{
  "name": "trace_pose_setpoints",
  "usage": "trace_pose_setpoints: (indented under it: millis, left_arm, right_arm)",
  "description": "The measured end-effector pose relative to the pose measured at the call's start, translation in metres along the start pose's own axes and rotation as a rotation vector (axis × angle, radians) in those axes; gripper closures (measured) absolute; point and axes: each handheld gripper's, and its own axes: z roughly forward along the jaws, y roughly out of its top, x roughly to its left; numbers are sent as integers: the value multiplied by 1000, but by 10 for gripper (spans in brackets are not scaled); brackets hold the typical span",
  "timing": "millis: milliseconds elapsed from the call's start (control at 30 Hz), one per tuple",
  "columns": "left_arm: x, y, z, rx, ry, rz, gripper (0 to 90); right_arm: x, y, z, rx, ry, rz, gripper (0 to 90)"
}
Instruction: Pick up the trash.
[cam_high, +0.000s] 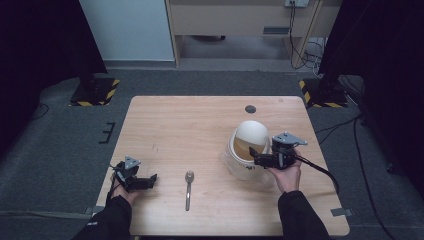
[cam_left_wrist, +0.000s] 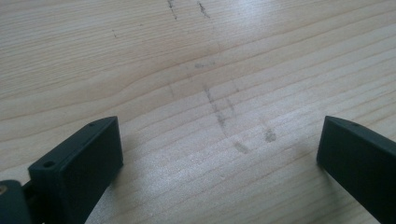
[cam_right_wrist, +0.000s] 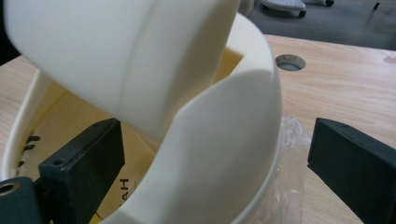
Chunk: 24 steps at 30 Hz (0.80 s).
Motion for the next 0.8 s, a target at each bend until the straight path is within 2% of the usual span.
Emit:
trace_pose_setpoints:
  millis: [167,233,267,333,367,433,467,600,667,700,800]
  left_arm:
    - [0,1,-2,-3,4,-43,24]
    - [1,3,-6,13,1,-85,77]
    - [1,3,-6,13,1,-85,92]
    - [1,5,-9,26,-12,-110,110]
    - [-1,7,-11,15,-25,-120,127]
    - [-3,8,-12,10,-29,-116,136]
    - [-7,10,-15,-13,-43,-118,137]
    - [-16,14,-22,-45,-74,-114,147]
    - [-24,16,-27,-73,-100,-103,150]
    - [-34,19,-31,-99,-131,-92,150]
    - [-45,21,-32,-108,-155,-81,151]
  right_arm:
    - [-3,2,-13,-32,8,-1,40]
    - [-4,3,-19,-32,17,-12,39]
    - [-4,3,-19,-32,17,-12,39]
    - [-4,2,-23,-29,23,-28,38]
    - [-5,1,-30,-35,24,-43,38]
    - [-6,1,-36,-45,18,-55,37]
    - [-7,1,-40,-56,16,-56,37]
    - [-13,-1,-50,-84,14,-39,36]
    - [-18,-3,-55,-96,9,-30,34]
    - [-22,-6,-59,-97,-6,-19,32]
    - [-26,-10,-62,-89,-17,-11,33]
